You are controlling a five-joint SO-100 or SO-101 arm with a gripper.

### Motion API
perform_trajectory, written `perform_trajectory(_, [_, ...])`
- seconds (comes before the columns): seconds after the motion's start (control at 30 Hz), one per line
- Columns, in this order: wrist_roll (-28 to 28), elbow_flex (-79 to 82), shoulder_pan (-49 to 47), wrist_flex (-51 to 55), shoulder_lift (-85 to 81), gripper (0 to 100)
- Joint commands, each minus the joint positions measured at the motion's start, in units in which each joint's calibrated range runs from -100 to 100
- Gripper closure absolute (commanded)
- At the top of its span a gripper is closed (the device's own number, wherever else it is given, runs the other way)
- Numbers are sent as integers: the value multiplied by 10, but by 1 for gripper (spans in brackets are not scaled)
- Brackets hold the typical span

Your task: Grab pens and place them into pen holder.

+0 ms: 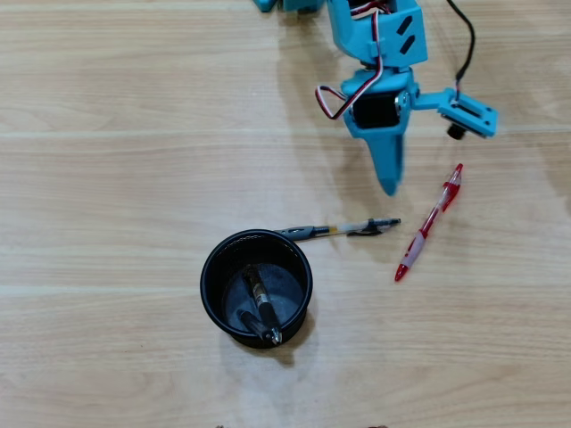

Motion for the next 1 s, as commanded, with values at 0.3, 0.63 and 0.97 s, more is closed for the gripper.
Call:
perform_trajectory(0.3, [95, -181, 8, 158, 156, 82])
perform_trajectory(0.63, [118, -366, 59, 164, 339, 82])
perform_trajectory(0.97, [116, -458, 95, 230, 446, 88])
